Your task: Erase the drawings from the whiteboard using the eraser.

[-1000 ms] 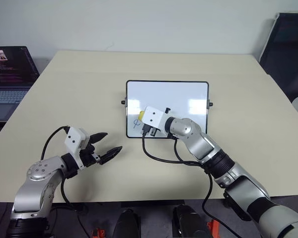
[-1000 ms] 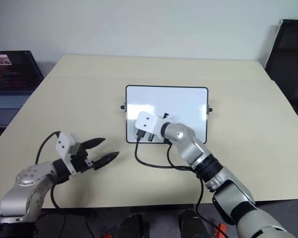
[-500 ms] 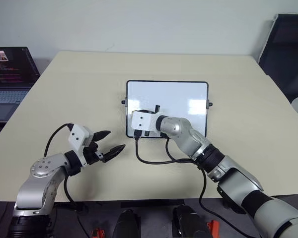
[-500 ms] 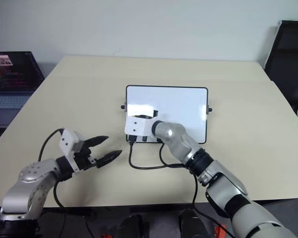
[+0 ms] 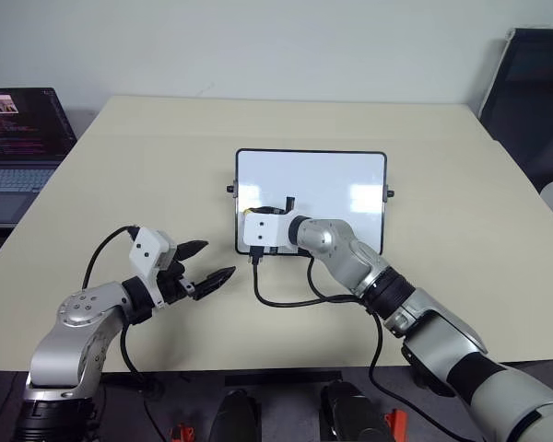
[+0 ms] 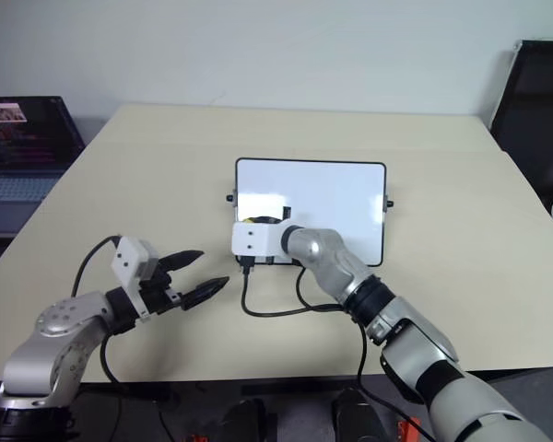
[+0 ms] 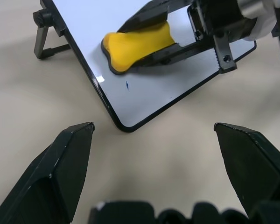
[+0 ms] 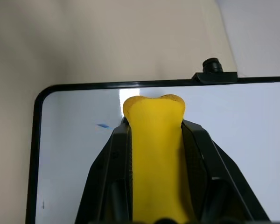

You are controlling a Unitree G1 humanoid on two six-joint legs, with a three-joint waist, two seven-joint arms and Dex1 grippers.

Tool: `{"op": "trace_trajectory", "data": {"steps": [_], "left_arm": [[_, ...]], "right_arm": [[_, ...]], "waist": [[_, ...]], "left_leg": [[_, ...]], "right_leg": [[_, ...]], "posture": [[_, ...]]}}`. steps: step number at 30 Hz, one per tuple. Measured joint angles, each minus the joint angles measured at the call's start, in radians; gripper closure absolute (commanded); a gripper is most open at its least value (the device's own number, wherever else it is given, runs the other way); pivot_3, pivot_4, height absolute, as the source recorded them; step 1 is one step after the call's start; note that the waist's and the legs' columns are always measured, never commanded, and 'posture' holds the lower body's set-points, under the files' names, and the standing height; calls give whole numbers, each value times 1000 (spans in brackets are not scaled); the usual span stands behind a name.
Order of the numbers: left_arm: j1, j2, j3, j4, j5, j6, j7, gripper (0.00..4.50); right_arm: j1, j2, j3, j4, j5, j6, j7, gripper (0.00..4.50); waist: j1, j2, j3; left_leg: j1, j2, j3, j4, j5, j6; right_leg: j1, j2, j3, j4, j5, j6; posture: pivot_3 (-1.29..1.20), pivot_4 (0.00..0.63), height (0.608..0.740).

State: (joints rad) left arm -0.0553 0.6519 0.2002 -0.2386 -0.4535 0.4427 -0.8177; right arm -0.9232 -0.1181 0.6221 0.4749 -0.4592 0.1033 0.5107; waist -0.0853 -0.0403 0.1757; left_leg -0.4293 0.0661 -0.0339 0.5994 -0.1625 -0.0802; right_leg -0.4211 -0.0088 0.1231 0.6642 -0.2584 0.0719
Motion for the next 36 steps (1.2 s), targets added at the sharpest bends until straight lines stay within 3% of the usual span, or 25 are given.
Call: {"op": "trace_trajectory", "data": {"steps": [5,12,22,30,36], "left_arm": [[-4,0,0,-7,-5,11,1,0],[-6,0,0,-8,-6,11,-2,0],[-10,0,0,-7,-6,10,-3,0],[-10,0,0,12,-3,-8,-23,0],[-10,0,0,45,4,-37,-31,0]], "right_arm": [[50,-25,38,-60,-2,-5,116,3392],[0,-14,-9,3,-37,-8,-32,3392],[42,-39,8,-70,-33,8,137,3393],[4,-40,-21,-18,-39,3,23,3395],[47,-110,-9,-91,-38,-20,101,3395]], "waist": [[0,0,0],[1,0,0],[1,0,0],[2,0,0],[2,0,0]], "left_leg": [[0,0,0,-1,0,0],[0,0,0,2,0,0],[1,0,0,2,0,0],[1,-1,0,4,0,0],[1,-1,0,5,0,1]], "right_leg": [[0,0,0,0,0,0],[0,0,0,0,1,-1],[1,0,0,1,1,0],[1,0,0,0,1,-1],[2,-1,0,0,1,-1]], "posture": [[0,150,740],[0,150,740],[0,150,740],[0,150,740],[0,150,740]]}}
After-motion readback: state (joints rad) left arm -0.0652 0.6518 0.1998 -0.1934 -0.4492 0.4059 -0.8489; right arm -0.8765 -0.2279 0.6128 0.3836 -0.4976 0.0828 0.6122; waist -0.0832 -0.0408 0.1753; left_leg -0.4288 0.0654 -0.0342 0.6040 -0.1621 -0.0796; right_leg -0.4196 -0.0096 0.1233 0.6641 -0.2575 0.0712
